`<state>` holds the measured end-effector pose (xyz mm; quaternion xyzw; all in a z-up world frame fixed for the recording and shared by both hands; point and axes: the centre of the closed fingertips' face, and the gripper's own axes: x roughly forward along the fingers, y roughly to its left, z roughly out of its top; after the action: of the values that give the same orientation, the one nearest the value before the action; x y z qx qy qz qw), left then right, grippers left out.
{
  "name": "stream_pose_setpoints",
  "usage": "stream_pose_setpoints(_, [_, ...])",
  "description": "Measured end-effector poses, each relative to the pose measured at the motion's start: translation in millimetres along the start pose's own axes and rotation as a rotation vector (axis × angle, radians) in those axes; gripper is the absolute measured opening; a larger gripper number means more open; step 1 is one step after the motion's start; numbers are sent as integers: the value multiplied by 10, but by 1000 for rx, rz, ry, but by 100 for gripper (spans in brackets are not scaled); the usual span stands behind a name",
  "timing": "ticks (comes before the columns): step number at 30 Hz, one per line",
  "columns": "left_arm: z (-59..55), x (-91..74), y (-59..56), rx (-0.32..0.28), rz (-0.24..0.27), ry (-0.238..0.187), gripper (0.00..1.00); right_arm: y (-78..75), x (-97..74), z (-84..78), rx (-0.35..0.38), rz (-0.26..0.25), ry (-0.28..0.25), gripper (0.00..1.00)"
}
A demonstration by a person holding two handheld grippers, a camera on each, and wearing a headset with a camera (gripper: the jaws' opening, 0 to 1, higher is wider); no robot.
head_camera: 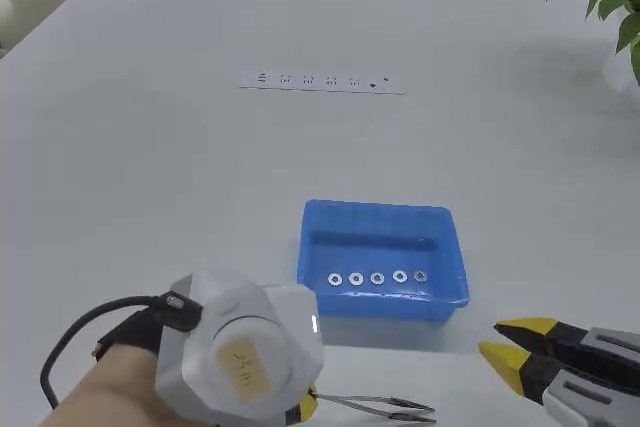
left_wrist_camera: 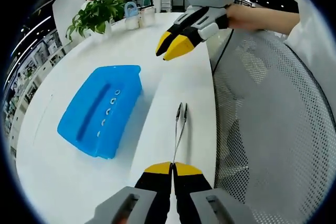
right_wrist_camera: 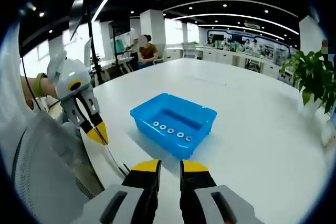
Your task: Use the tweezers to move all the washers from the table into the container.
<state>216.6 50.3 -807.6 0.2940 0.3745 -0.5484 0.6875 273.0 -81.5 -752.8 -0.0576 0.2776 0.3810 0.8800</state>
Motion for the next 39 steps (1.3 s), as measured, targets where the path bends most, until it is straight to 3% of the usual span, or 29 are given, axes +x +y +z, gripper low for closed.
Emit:
stream_pose_setpoints(2, [-8,8,4,-11,7,5,0,-36,-12,12,41,-7,-23,10])
stream_pose_setpoints(8, [-49,46,18,-5,39,81,0,-80,-25,-6,108,-31,-45,10])
stream_pose_setpoints(17, [-85,92,2,-42,18,120,0,-113,-46,28,143,-43,-68,10])
stream_pose_setpoints(22, [-124,112,-39,-63,0,153,0,-106,-35,23,126,-39,-58,10])
stream_pose_setpoints(39, [-147,125,-33,-52,-7,179,0,-105,-45,16,132,-40,-57,10])
